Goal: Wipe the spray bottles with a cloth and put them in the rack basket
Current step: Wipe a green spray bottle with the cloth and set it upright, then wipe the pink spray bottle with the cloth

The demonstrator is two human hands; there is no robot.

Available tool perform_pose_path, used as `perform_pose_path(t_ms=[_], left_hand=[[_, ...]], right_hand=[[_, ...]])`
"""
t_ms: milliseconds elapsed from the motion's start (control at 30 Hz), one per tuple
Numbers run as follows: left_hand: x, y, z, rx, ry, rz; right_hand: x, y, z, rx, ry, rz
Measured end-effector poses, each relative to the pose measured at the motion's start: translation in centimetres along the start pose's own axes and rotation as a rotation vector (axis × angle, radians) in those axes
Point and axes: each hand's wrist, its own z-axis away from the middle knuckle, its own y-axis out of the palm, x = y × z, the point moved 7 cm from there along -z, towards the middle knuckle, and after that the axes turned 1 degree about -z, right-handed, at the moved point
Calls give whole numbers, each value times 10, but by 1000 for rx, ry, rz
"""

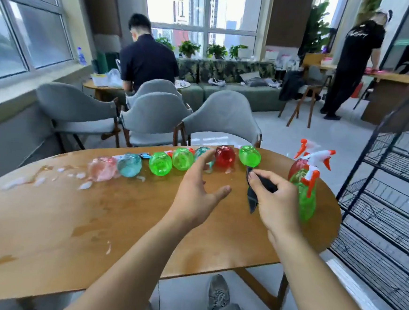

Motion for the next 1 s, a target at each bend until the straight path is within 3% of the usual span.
perform_pose_path(t_ms=[200, 467, 700, 833, 1000], left_hand=[[74, -105, 16, -157, -119, -94], [251, -239, -17, -379, -415, -375], [339, -248, -77, -280, -506, -489], [347, -242, -83, -280, -476, -519], [330, -260, -68, -395, -483, -435]], right_hand=[[-2, 127, 14, 171, 20, -71], [-81, 268, 14, 350, 144, -136], [-122, 303, -3, 375, 192, -85], [-120, 303, -8, 372, 154, -79], [-113, 297, -1, 387, 141, -81]])
